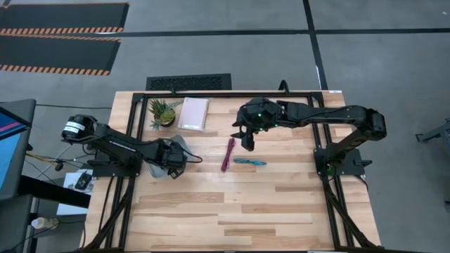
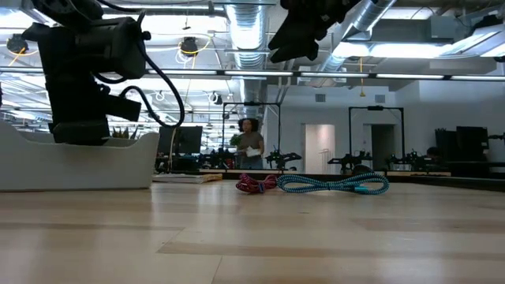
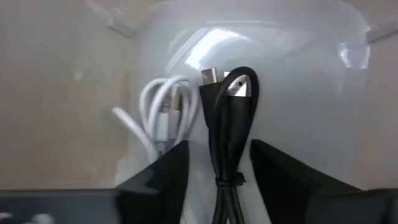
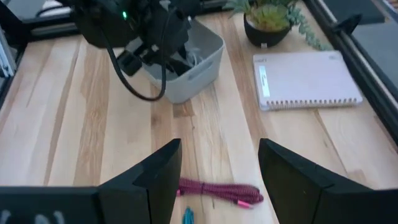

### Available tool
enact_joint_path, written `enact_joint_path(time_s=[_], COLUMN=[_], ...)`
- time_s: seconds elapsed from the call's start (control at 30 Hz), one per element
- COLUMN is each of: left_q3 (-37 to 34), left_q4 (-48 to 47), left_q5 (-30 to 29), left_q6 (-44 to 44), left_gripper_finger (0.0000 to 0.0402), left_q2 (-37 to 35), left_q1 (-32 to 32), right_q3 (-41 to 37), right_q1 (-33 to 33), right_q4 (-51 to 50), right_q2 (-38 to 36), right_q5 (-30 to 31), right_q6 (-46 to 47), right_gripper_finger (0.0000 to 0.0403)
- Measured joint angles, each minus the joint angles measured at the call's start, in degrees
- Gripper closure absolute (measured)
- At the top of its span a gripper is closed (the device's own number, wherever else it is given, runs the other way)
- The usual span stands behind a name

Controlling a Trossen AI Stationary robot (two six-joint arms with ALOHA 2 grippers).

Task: Pick and place USB-C Cables
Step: Put the blue USB cable into the gray bin

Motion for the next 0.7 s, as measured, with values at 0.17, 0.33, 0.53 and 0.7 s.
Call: enact_joint_path(time_s=[0.17,0.33,0.53,0.7], left_q3=[3.18,8.53,14.88,19.43], left_q4=[-4.30,-9.31,-12.33,-13.52], left_q5=[-0.72,-2.51,-4.32,-4.96], left_q6=[-1.52,-0.87,2.71,6.48], left_gripper_finger=[0.0167,0.0142,0.0141,0.0141], left_q2=[0.02,0.02,0.02,0.00], left_q1=[0.00,0.02,0.00,-0.02], right_q3=[0.00,0.00,-1.84,-8.93], right_q1=[0.02,0.52,4.89,8.54], right_q4=[-4.09,-12.96,-18.81,-16.19], right_q2=[0.00,0.02,0.02,0.05], right_q5=[0.00,1.44,7.56,8.90], right_q6=[0.92,4.51,8.37,10.33], right_gripper_finger=[0.0168,0.0168,0.0168,0.0168])
